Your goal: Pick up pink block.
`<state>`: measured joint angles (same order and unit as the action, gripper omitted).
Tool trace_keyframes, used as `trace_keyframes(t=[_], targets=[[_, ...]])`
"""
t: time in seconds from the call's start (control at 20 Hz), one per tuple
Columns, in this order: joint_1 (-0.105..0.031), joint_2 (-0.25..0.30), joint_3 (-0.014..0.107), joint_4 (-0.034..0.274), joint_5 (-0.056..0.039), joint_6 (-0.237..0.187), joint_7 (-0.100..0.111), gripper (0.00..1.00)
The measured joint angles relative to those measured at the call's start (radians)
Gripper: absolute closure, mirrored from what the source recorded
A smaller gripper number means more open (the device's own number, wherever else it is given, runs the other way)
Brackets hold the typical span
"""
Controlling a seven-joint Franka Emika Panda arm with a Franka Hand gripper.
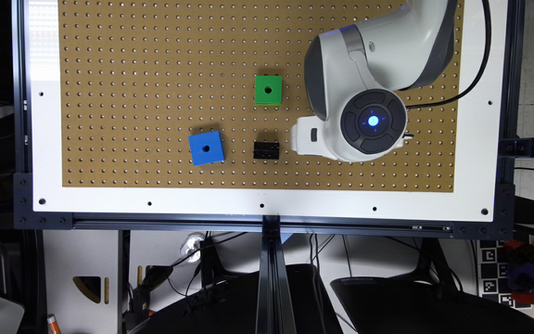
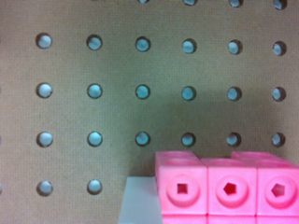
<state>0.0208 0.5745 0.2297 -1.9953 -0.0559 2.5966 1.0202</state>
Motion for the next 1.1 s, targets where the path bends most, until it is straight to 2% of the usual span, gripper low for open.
trace_keyframes(t=[0.2,0.3,0.6,0.75,1.0,1.1], targets=[[0.0,-0.002,-0.001,0.0,0.0,-0.001,0.0,1.0],[0.0,-0.022,-0.002,0.0,0.0,-0.018,0.0,1.0],[0.0,-0.119,0.0,0.0,0.0,-0.12,0.006,1.0],[0.0,-0.18,0.006,-0.001,0.0001,-0.183,0.017,1.0],[0.0,-0.224,0.009,0.0,0.0003,-0.218,0.023,1.0],[0.0,-0.274,0.012,0.0,0.0041,-0.265,0.024,1.0]])
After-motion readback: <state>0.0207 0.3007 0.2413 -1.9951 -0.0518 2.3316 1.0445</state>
